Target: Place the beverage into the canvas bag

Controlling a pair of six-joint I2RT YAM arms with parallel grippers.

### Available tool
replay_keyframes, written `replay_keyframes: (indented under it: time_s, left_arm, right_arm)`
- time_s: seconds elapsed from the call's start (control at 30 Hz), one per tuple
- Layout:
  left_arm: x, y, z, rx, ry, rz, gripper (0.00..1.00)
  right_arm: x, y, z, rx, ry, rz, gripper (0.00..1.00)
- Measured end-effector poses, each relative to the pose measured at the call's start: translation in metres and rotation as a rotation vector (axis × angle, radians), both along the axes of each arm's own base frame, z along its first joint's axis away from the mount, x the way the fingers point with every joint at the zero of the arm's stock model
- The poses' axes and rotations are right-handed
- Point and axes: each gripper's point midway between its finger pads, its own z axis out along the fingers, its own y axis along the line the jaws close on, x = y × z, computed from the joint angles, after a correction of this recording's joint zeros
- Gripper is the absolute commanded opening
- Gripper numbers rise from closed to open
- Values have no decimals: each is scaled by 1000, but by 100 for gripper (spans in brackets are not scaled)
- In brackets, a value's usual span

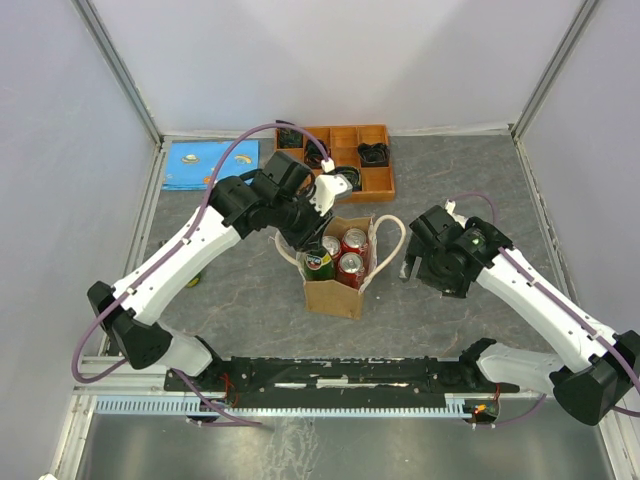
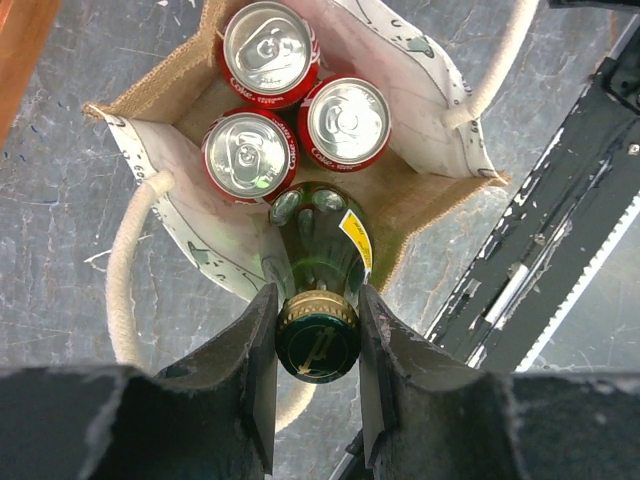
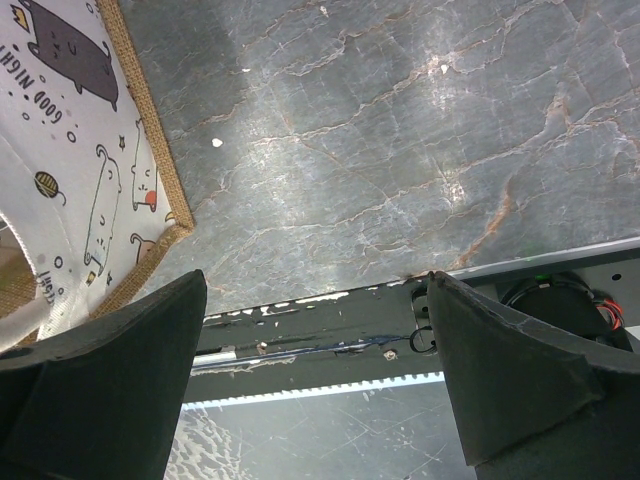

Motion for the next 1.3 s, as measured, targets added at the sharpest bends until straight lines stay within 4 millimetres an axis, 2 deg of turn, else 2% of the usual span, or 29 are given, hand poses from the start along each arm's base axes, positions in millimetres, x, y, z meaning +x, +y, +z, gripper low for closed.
replay_keyframes:
  time_s: [0.5,0.8,1.13,1.3]
  left_arm:
    - [16,-1,-33,57,-22,29,3]
    - [13,-14,-46,59,-20,0,3]
    - [0,-18,-78,101,6,-15,3]
    - [4,-20,-79,93,-17,-6,3]
  right_arm:
    - [0,0,-3,-12,14,5,99]
    - [1,0,-5,-20,23,9,99]
    - [1,0,-4,-18,19,11,99]
    - [0,0,-1,-8,5,10,99]
